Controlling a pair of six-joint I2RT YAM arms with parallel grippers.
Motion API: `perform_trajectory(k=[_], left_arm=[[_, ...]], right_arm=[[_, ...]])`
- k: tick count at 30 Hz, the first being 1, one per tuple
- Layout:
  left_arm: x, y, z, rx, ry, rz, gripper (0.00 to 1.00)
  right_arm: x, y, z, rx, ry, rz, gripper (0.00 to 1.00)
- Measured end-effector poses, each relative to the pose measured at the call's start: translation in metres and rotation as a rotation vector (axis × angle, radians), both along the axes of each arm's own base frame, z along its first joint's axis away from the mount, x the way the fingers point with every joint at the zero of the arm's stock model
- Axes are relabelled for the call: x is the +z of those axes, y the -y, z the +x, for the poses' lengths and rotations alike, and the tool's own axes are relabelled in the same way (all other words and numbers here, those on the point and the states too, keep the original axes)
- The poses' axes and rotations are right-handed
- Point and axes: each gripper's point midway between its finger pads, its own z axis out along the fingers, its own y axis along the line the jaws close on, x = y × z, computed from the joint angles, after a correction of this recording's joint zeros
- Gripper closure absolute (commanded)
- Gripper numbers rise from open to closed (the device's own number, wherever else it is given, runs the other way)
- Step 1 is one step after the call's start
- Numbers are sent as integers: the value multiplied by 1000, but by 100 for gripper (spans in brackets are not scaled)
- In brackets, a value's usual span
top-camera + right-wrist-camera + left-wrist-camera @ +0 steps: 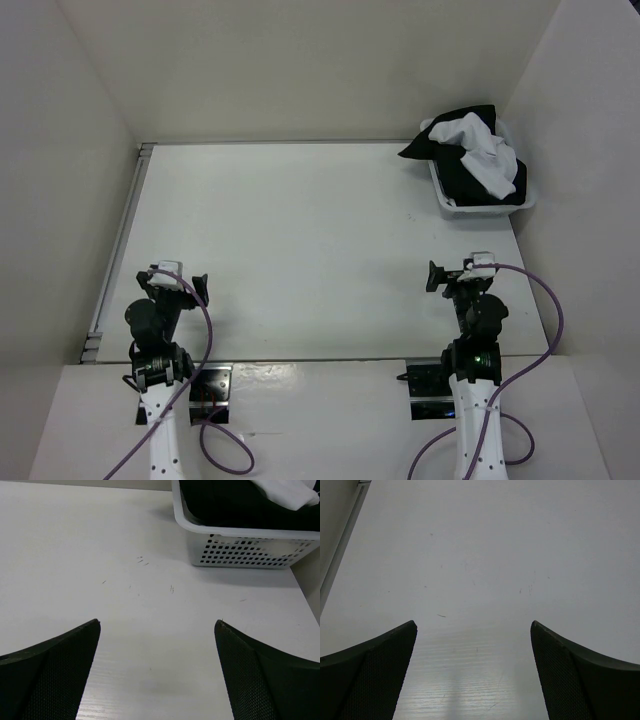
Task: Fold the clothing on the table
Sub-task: Grab the skirt from the pile
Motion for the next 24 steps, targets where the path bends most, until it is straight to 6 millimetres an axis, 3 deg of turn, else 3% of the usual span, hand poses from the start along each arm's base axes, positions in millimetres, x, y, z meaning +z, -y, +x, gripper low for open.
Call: perform_trajectory(k=[12,17,20,24], left_arm=[[0,0,0,0,0,0,0],[0,0,0,0,0,0,0],[0,0,0,0,0,0,0],[0,0,0,-1,0,0,0]], right_arm=[[0,0,0,1,0,0,1],[2,-11,-1,79,4,-69,1],[26,-11,-2,89,61,-111,1],[86,-2,-9,22,193,-142,1]])
